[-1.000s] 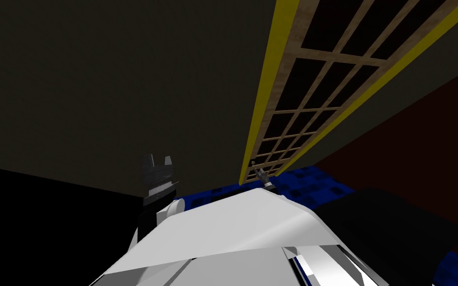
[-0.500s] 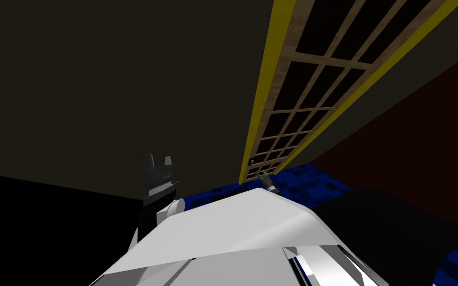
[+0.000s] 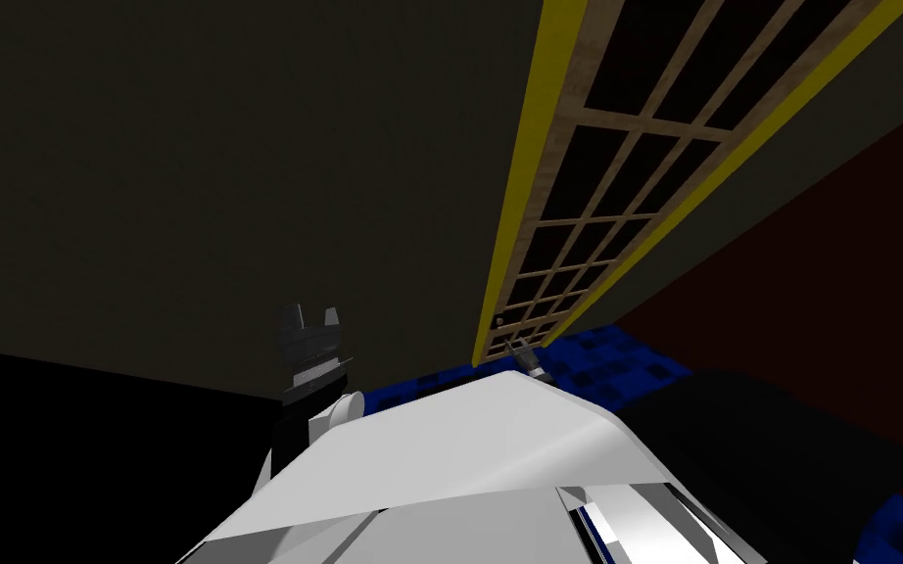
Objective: Pull the door open
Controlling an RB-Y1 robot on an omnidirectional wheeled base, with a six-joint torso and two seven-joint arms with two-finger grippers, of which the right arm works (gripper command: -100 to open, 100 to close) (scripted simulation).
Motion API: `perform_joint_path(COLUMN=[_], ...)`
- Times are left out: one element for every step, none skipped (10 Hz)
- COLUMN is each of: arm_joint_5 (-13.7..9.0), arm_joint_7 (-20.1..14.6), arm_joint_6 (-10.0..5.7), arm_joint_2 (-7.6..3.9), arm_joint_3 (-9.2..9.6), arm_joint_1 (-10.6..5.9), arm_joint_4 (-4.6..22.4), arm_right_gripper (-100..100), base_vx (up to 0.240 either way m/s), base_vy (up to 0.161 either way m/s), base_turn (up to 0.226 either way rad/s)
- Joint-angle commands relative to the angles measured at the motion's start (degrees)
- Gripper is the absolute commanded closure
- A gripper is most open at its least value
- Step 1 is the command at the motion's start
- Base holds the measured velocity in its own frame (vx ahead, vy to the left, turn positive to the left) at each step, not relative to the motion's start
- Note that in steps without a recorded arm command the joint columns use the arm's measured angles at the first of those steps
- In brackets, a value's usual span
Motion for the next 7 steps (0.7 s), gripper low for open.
perform_joint_path(arm_joint_5=[-0.2,-0.3,-0.4,-0.5,-0.6,-0.5,-0.5], arm_joint_7=[0.4,0.6,0.8,0.9,1.1,1.0,1.0], arm_joint_6=[0.48,0.95,1.39,1.77,2.11,1.85,1.85], arm_joint_2=[0.08,0.18,0.28,0.35,0.43,0.47,0.47], arm_joint_3=[-0.08,-0.12,-0.16,-0.20,-0.23,-0.15,-0.15], arm_joint_1=[-0.80,-1.31,-1.79,-2.20,-2.57,-2.16,-2.16], arm_joint_4=[0.5,0.7,0.8,0.9,1.0,0.8,0.8], arm_right_gripper=[-100,-100,-100,-100,-100,-100,100], base_vx=[0.183,0.195,0.193,0.234,0.207,0.013,-0.009], base_vy=[-0.017,0.000,0.002,0.000,-0.018,0.025,-0.003], base_turn=[0.035,0.051,0.039,0.036,0.016,-0.048,0.033])
